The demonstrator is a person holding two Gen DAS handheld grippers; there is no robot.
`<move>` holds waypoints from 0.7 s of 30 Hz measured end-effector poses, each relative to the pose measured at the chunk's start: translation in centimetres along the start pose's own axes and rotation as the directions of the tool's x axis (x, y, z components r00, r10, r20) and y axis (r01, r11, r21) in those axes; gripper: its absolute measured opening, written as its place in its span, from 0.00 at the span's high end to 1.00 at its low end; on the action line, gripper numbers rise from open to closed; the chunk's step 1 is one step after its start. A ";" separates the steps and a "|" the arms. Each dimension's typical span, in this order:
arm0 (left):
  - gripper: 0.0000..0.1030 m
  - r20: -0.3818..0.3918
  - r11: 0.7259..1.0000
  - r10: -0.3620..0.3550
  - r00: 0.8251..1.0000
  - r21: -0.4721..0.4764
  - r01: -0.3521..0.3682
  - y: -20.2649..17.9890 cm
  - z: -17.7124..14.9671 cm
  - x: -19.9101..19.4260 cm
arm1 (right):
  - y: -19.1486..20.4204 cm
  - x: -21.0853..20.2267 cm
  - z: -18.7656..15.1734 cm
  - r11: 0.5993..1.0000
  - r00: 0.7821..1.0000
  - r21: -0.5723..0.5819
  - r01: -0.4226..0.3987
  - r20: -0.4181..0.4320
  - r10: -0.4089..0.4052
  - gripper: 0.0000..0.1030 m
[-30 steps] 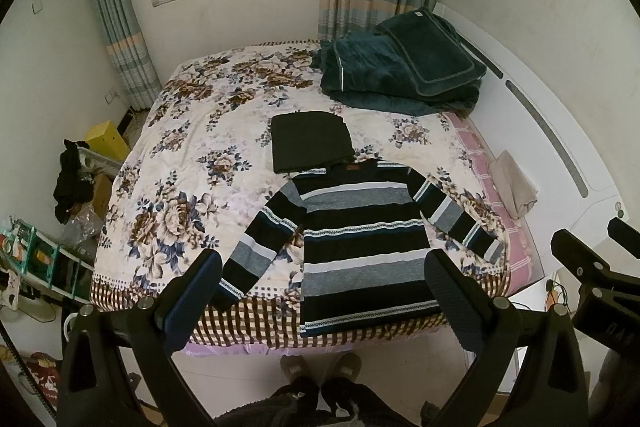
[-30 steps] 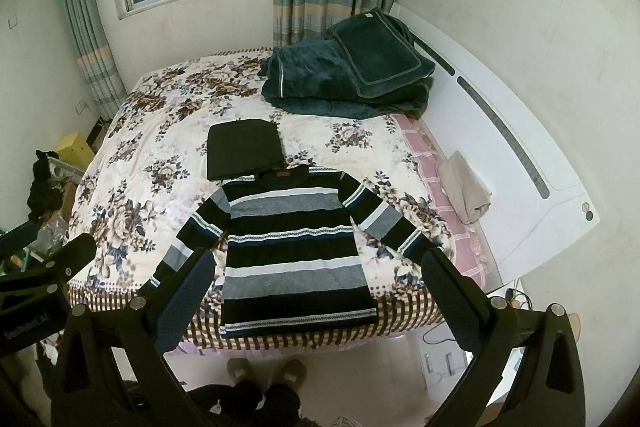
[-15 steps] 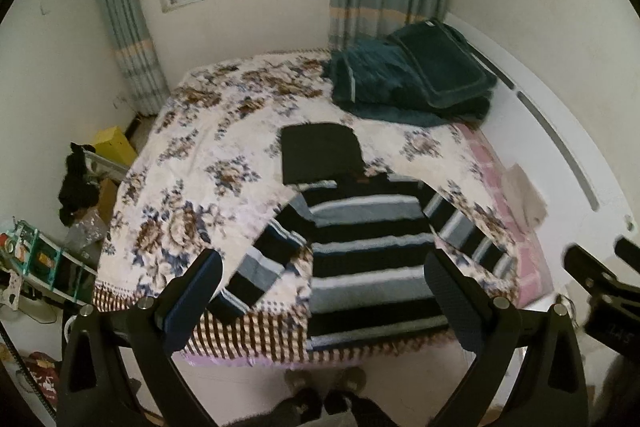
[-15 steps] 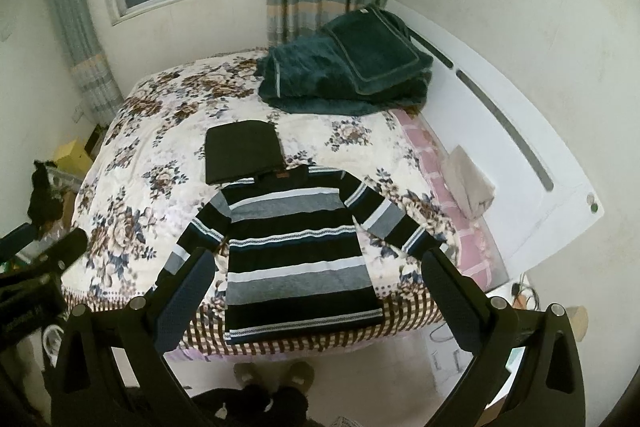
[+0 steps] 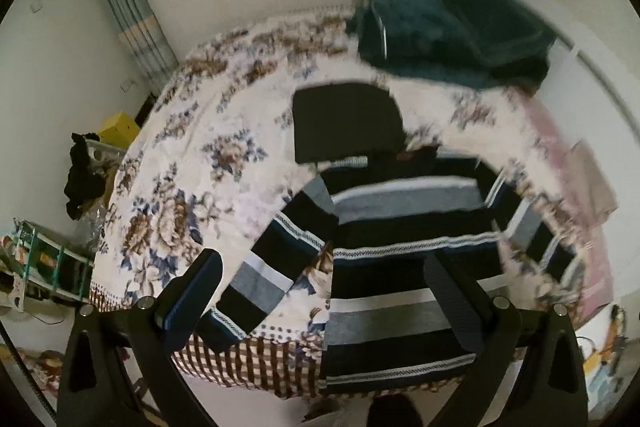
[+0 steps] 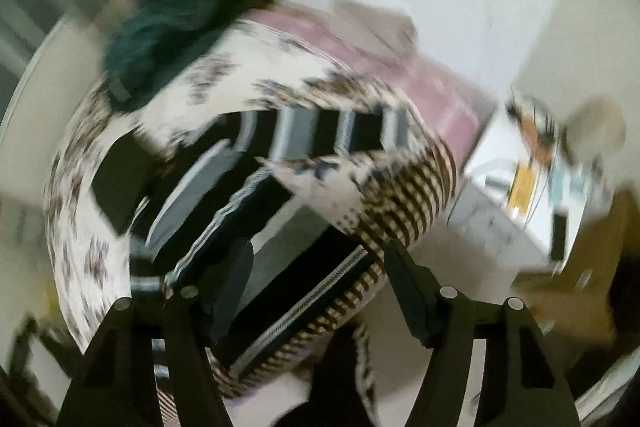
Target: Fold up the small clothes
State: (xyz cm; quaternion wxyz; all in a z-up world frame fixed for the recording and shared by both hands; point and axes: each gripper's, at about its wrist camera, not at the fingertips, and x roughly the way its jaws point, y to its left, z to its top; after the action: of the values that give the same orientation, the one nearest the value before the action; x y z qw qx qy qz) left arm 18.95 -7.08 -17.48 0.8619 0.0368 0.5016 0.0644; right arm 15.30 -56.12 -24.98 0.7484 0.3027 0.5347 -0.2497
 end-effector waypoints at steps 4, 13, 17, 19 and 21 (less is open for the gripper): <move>0.00 -0.092 0.998 0.047 0.995 0.050 -0.042 -4.2 0.1 8.2 | -8.5 13.2 5.9 0.974 0.996 0.228 -0.013 -0.085 0.033 0.32; 0.00 -0.240 0.988 0.100 0.966 0.136 -0.068 -12.0 -0.8 23.7 | -19.0 38.7 14.4 0.816 0.984 0.577 -0.008 -0.141 0.109 0.32; 0.00 -0.294 0.988 0.121 0.948 0.129 -0.086 -13.7 -1.4 28.6 | -20.5 45.7 15.4 0.761 0.978 0.648 0.018 -0.169 0.120 0.32; 0.00 -0.317 0.990 0.118 0.941 0.113 -0.087 -14.2 -1.7 30.3 | -20.5 47.2 15.7 0.742 0.981 0.670 0.007 -0.150 0.125 0.30; 0.00 -0.334 0.991 0.111 0.936 0.106 -0.079 -14.7 -2.1 31.6 | -20.1 47.4 16.0 0.743 0.987 0.666 -0.059 -0.071 0.142 0.39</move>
State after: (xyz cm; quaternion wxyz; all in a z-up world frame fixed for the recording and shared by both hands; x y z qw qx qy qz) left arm 33.65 -16.91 -47.61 0.7560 0.0886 0.6425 0.0884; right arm 26.04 -83.96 -69.92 0.5723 0.5906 0.4373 -0.3639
